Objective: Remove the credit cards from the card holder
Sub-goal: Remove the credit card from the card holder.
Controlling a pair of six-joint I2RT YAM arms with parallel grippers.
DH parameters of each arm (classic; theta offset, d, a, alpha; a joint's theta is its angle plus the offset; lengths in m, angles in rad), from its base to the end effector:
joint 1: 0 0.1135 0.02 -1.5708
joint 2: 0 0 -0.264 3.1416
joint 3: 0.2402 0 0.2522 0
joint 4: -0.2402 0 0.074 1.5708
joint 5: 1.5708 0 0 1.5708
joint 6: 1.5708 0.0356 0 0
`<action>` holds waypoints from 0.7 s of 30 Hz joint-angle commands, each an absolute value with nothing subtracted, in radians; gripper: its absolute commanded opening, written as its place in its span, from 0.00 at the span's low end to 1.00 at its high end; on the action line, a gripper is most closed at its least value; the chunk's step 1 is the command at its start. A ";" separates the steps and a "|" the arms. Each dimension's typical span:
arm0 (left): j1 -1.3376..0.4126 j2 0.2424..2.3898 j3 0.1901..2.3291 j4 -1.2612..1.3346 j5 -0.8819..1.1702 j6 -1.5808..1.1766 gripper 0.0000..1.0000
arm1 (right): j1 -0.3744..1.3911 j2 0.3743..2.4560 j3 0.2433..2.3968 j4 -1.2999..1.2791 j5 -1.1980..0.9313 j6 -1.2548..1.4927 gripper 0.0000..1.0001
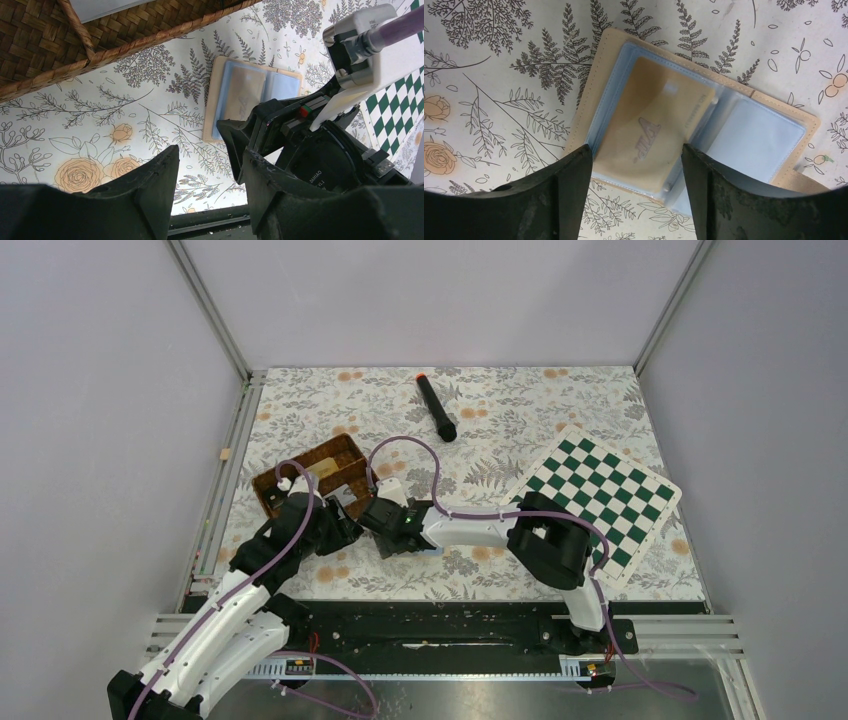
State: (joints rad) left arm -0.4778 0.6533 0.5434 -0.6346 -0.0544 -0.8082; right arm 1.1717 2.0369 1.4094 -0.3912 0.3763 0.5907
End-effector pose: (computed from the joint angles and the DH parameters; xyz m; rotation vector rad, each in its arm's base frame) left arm 0.1261 -0.0631 0.2325 -0.4207 2.3502 -0.5756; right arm 0.1785 0.3896 0.1629 -0.5863 2.4314 0.2433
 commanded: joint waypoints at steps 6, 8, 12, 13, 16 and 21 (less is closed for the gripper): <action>-0.472 0.637 0.567 -0.601 -0.037 -0.795 0.49 | 1.181 2.034 1.403 -0.406 0.387 0.591 0.69; -0.472 0.638 0.568 -0.601 -0.037 -0.795 0.49 | 1.182 2.040 1.405 -0.408 0.388 0.589 0.66; -0.473 0.637 0.567 -0.603 -0.037 -0.793 0.49 | 1.181 2.056 1.398 -0.411 0.388 0.598 0.60; -0.473 0.636 0.567 -0.604 -0.037 -0.794 0.49 | 1.182 2.057 1.395 -0.411 0.388 0.599 0.59; -0.472 0.636 0.567 -0.603 -0.037 -0.794 0.49 | 1.181 2.052 1.387 -0.410 0.395 0.602 0.54; -0.472 0.638 0.567 -0.603 -0.034 -0.793 0.49 | 1.181 2.023 1.384 -0.410 0.400 0.602 0.44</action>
State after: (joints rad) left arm -0.4778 0.6476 0.5434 -0.6342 -0.0513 -0.8082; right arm 1.1786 2.0388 1.4086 -0.3725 0.3759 0.5922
